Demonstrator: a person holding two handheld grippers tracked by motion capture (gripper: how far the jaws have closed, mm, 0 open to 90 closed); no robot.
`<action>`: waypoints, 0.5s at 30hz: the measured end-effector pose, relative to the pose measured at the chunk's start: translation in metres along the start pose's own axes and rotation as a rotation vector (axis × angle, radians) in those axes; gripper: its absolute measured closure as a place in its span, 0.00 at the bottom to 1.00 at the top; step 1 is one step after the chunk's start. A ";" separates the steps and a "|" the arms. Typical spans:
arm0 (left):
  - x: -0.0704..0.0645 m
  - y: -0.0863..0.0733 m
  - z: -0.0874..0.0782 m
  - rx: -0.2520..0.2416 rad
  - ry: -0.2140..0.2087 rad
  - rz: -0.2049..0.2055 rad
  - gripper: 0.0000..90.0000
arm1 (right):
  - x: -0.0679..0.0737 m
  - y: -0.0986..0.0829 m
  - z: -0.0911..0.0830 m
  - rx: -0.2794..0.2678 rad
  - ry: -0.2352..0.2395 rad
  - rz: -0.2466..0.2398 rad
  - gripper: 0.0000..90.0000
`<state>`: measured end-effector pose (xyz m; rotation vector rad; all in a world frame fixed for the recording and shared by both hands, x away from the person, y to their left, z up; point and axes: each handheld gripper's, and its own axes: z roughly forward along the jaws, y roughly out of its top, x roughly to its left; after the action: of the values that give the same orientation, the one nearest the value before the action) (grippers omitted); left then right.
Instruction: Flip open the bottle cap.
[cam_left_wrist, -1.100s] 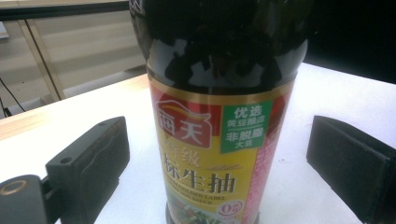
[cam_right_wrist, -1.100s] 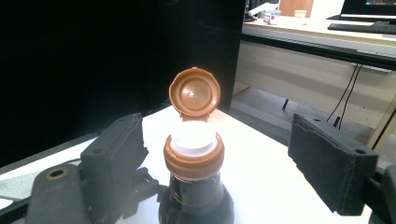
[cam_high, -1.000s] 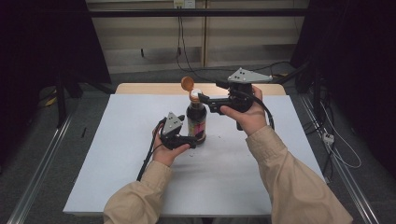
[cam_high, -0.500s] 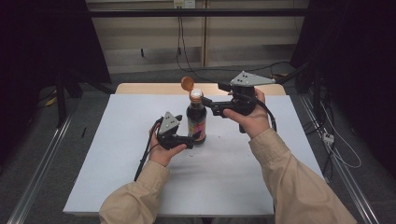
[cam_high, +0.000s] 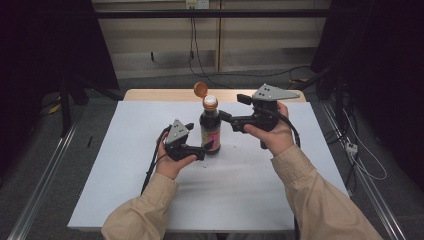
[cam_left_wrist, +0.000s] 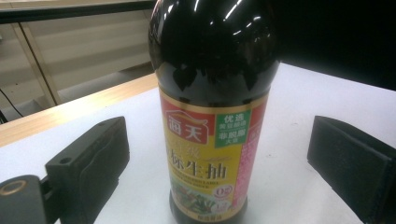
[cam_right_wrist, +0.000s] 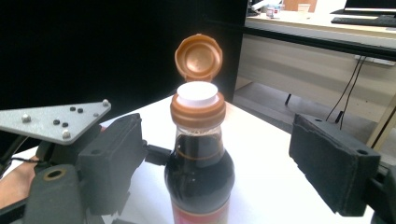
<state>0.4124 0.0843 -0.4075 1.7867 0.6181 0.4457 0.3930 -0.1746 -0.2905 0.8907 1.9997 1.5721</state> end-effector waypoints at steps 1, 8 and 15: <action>0.000 0.000 -0.002 0.003 -0.003 -0.001 0.06 | 0.000 -0.001 -0.001 0.001 0.000 -0.003 0.19; 0.005 0.001 -0.014 -0.002 -0.015 -0.002 0.06 | -0.001 -0.017 -0.008 0.010 0.001 0.010 0.19; 0.008 -0.002 -0.022 -0.008 -0.022 -0.017 0.06 | -0.007 -0.034 -0.019 0.010 -0.008 0.029 0.19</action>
<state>0.4054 0.1059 -0.4034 1.7755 0.6148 0.4154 0.3777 -0.1973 -0.3186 0.9323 1.9995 1.5724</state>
